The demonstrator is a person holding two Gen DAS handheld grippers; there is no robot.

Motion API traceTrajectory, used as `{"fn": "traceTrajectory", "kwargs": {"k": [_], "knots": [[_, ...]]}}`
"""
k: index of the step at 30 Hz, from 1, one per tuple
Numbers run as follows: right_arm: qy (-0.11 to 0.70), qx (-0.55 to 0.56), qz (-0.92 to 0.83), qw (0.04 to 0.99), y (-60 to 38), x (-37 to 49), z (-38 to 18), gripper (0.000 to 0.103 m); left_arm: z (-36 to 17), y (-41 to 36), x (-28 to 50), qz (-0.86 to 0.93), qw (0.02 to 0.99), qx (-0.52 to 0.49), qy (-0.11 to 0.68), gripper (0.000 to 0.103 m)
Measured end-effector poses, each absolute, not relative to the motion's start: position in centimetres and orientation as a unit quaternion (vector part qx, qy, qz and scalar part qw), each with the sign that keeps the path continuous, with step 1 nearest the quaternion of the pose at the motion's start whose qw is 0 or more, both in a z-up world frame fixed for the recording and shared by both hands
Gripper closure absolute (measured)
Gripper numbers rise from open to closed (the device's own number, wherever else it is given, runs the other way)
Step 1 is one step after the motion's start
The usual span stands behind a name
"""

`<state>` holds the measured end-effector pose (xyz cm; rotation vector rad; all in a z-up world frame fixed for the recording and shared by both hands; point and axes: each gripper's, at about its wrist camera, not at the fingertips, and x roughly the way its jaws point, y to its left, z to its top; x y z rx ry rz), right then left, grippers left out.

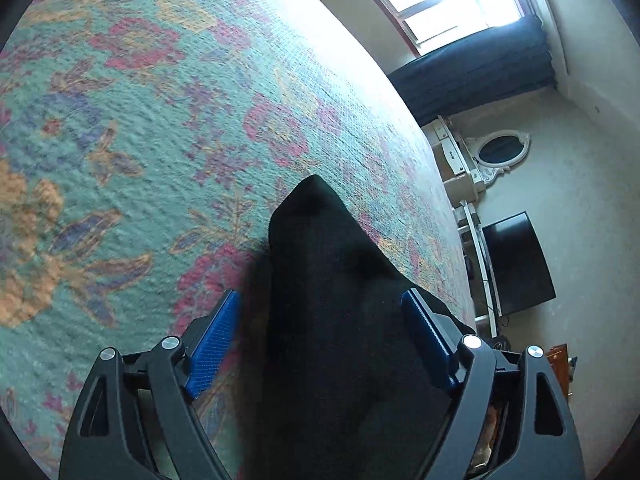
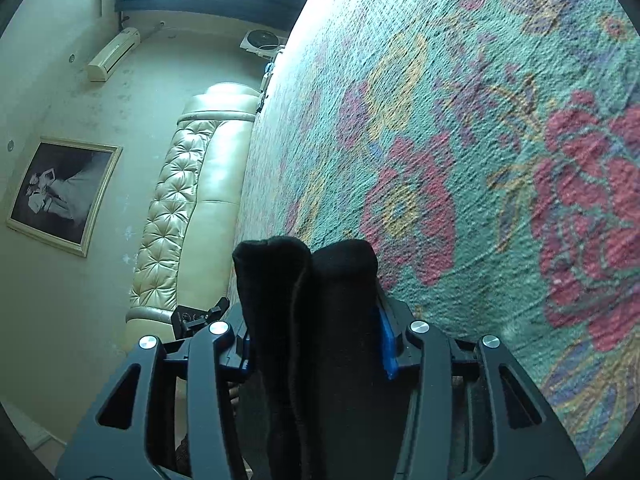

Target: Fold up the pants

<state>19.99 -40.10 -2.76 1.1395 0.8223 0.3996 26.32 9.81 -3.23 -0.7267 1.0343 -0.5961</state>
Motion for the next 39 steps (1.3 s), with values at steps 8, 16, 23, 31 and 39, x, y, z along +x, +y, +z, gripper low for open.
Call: {"fn": "traceTrajectory", "kwargs": {"k": [8,16,23,31,39], "knots": [[0.34,0.577,0.153,0.727,-43.9,11.1,-2.5,0.037,-3.4,14.6,18.1,-0.285,0.745,-0.373,0.474,0.022],[0.386,0.542,0.13,0.735,-42.5,6.0,-1.9,0.027,-3.3,13.9,12.7,-0.311,0.739,-0.356,0.48,0.018],[0.403,0.505,0.124,0.753,-38.7,7.7,-0.9,0.012,-3.3,10.8,13.1,-0.307,0.745,-0.333,0.49,0.016],[0.421,0.457,0.12,0.774,-35.4,9.3,-0.5,0.015,-3.4,9.6,12.7,-0.283,0.76,-0.339,0.476,0.017],[0.419,0.482,0.126,0.759,-35.0,9.0,-1.7,0.058,-4.6,11.1,12.5,-0.264,0.75,-0.371,0.48,0.06]]}}
